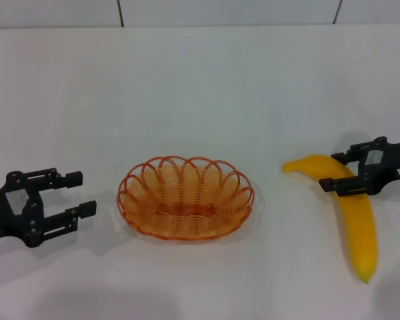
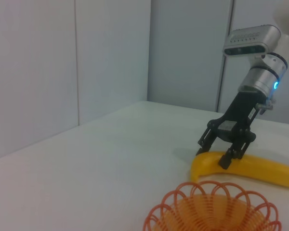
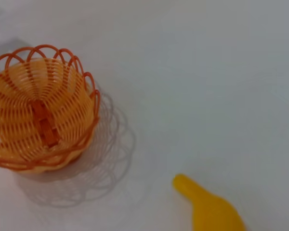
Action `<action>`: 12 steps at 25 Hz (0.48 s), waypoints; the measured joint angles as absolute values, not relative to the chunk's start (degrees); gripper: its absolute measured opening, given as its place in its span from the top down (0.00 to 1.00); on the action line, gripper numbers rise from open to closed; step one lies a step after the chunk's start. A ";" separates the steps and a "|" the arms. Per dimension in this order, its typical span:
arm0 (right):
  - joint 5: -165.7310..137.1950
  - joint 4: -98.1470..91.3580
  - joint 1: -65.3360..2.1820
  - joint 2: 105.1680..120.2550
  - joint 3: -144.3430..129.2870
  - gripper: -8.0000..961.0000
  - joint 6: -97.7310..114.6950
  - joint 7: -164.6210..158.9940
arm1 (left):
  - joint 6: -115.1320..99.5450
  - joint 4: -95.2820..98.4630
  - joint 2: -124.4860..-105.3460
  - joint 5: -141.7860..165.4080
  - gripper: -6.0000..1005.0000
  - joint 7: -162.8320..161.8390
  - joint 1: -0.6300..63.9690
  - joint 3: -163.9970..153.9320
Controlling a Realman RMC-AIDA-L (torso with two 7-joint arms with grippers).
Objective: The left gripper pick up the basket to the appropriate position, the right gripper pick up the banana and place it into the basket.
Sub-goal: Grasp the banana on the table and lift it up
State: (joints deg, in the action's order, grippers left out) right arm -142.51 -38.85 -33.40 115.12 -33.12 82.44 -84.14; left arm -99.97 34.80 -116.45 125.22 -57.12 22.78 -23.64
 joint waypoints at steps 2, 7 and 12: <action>-142.53 -38.85 -33.40 115.13 -33.10 0.23 82.48 -84.38 | -99.96 34.80 -116.45 125.19 0.42 -57.13 22.76 -23.64; -143.57 -38.88 -33.48 115.13 -32.94 0.40 82.18 -85.64 | -99.97 34.80 -116.45 125.16 0.42 -57.21 22.76 -23.64; -143.55 -38.96 -33.87 115.14 -32.70 0.47 82.72 -85.75 | -100.05 34.80 -116.45 125.15 0.42 -57.27 22.76 -23.64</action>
